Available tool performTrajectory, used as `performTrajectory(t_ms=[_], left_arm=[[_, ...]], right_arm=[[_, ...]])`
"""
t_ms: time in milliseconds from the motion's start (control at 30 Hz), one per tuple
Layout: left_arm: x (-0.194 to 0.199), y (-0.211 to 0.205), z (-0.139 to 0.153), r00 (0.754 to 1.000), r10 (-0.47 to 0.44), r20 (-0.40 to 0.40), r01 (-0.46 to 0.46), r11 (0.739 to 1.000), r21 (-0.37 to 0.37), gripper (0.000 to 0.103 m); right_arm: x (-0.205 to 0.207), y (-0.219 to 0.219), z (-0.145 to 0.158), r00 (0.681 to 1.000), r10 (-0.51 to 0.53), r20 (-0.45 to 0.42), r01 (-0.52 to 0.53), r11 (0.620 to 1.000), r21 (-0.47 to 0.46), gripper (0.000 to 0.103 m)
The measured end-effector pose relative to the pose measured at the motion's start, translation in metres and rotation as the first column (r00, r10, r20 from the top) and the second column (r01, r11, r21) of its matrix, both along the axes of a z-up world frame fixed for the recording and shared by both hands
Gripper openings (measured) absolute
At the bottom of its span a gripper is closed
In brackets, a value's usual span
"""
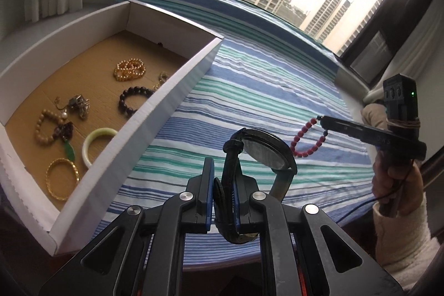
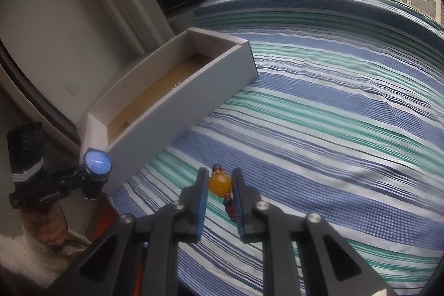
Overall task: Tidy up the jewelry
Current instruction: 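Carry the watch and red bracelet into the box and open both tools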
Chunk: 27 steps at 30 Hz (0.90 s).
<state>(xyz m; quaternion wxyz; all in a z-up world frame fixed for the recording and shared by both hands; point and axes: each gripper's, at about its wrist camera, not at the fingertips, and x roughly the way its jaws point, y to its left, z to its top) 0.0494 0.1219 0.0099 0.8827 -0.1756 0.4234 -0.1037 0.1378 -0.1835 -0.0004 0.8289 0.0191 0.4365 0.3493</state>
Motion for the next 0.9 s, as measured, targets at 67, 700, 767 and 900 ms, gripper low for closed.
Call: performTrajectory(t_ms=[67,700,767,900], left_arm=[[-0.006,0.019,0.013,0.999,0.028,0.014,-0.028,0.999,-0.016,0.009],[0.114,0.159,-0.045,0.932,0.323,-0.163,-0.299,0.942,0.152,0.009],[0.126,0.153,-0.059,0.928,0.320,-0.189,-0.290,0.942,0.169,0.010],[0.135,0.139,-0.074,0.928,0.310,-0.207,-0.269,0.941,0.204,0.017]], right_arm=[[0.003,0.007,0.010,1.000,0.007,0.011,-0.007,1.000,0.016,0.017],[0.119,0.223,0.042,0.987,0.120,0.108,-0.117,0.993,-0.032,0.017],[0.133,0.243,0.025,0.988,0.116,0.105,-0.105,0.989,-0.100,0.017],[0.149,0.268,-0.005,0.992,0.111,0.066,-0.098,0.978,-0.184,0.020]])
